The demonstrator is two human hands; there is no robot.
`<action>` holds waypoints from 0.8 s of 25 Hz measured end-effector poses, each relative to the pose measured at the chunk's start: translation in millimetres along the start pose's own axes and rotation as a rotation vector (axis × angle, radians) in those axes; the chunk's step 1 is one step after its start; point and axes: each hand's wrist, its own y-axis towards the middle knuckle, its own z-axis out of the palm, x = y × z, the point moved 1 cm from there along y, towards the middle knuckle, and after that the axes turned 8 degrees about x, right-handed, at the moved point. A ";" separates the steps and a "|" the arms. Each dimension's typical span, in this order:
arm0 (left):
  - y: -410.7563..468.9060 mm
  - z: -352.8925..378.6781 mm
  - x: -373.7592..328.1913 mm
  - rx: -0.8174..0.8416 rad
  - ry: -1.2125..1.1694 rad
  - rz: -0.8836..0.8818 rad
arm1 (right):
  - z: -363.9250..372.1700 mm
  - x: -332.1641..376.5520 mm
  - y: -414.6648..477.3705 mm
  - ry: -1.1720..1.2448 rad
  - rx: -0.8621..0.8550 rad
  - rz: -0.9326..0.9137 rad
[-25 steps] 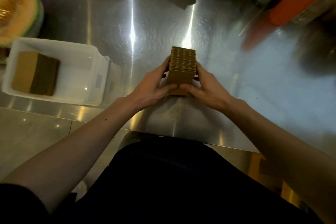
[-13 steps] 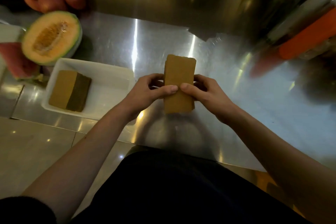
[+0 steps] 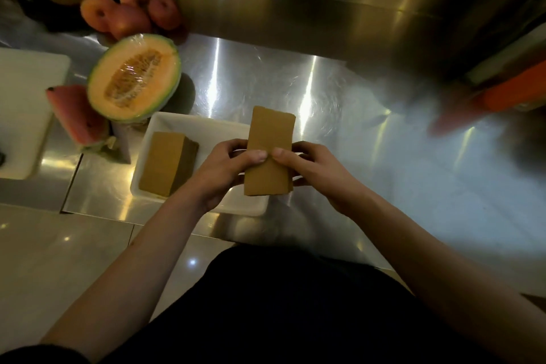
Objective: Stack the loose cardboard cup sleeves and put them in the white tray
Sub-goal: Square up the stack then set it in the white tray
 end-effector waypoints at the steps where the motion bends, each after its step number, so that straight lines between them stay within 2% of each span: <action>1: 0.0 -6.9 1.6 0.007 -0.007 -0.010 | 5.9 1.5 3.3 -0.004 -0.001 0.019; 8: 5.0 -30.6 17.7 0.013 -0.068 -0.087 | 26.1 1.1 15.4 0.003 -0.073 0.051; 15: 22.2 -51.1 40.0 -0.039 -0.051 -0.191 | 29.1 -9.6 26.0 -0.029 -0.274 0.111; 20: 35.4 -49.9 47.1 -0.051 0.000 -0.226 | 28.0 -16.7 30.7 0.112 -0.202 0.144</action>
